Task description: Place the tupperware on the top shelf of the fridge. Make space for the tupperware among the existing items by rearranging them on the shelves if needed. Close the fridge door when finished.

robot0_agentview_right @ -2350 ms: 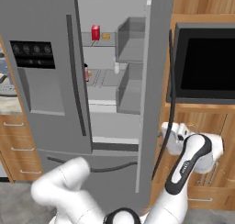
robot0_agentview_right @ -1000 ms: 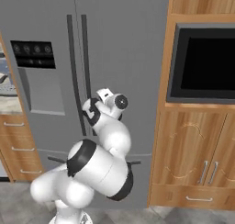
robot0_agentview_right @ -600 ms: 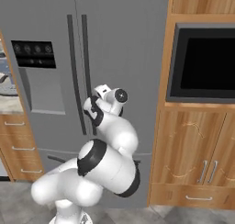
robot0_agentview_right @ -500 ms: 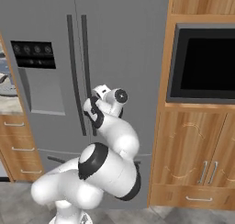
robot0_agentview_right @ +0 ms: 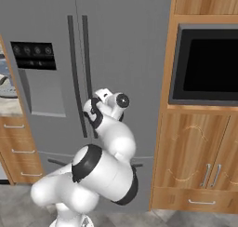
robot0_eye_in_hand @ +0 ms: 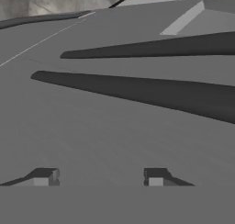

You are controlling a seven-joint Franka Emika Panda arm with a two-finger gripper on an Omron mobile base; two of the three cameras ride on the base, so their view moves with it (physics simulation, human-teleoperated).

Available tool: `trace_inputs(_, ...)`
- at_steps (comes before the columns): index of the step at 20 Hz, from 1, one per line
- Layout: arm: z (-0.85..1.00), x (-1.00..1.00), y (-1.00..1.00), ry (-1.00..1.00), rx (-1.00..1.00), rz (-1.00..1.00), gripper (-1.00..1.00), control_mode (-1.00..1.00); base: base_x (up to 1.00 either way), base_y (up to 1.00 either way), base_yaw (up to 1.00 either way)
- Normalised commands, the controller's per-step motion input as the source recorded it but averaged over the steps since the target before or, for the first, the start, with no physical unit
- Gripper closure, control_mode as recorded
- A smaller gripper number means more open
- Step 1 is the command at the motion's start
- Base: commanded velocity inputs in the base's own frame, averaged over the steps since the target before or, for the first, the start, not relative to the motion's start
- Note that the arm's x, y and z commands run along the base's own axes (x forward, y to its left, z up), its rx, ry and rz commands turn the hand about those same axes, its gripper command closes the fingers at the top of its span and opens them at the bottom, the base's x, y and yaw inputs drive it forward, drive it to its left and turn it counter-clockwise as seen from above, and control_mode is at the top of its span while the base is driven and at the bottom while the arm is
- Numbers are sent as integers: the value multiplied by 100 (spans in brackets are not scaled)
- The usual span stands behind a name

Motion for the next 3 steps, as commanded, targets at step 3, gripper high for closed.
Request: trace_inputs(3,-9,0,-7,6,1,0,-100,-100,0,0,0)
